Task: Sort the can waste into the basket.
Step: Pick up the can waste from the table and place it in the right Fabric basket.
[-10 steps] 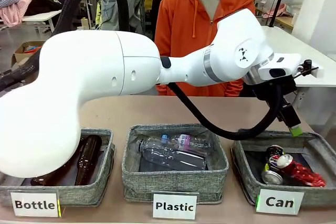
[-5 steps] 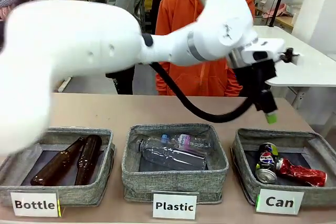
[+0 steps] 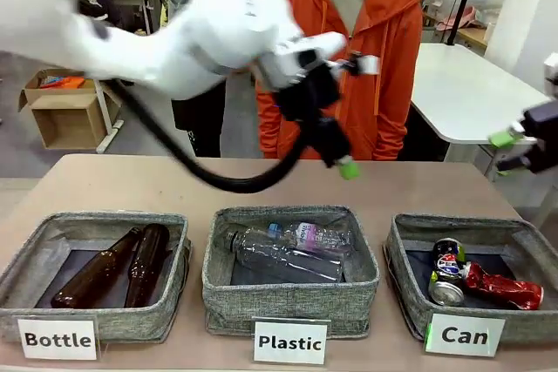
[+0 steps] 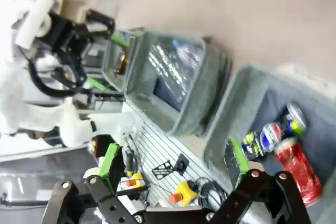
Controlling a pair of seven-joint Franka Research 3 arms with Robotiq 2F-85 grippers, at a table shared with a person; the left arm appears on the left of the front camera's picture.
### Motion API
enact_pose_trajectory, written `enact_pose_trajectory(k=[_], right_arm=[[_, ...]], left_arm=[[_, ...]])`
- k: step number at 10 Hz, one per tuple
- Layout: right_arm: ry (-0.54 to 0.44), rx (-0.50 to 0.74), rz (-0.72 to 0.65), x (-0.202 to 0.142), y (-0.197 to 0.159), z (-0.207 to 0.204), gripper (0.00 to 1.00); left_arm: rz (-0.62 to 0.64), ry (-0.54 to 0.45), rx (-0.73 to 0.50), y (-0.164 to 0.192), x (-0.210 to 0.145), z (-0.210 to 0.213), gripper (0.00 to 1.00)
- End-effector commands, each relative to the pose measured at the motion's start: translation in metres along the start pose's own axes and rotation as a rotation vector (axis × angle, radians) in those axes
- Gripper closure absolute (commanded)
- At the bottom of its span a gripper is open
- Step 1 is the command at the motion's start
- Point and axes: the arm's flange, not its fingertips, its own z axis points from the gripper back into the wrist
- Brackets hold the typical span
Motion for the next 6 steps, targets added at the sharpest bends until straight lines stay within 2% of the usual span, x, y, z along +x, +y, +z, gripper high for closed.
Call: enact_pose_trajectory(k=[1, 3, 4, 6], right_arm=[[0.025, 0.081, 0.089, 0.051, -0.02, -0.018, 0.0], [0.052, 0.296, 0.145, 0.082, -0.034, -0.038, 0.0], [0.032, 0.363, 0.133, 0.086, -0.046, -0.041, 0.0], [-0.08, 0.444, 0.122, 0.078, -0.057, -0.04, 0.0]], left_arm=[[0.122, -0.185, -0.037, -0.032, -0.107, 0.052, 0.1], [0.259, -0.51, 0.035, -0.034, -0.2, 0.105, 0.1], [0.332, -0.685, 0.064, -0.031, -0.253, 0.127, 0.1], [0.445, -0.82, 0.023, -0.022, -0.337, 0.148, 0.1]])
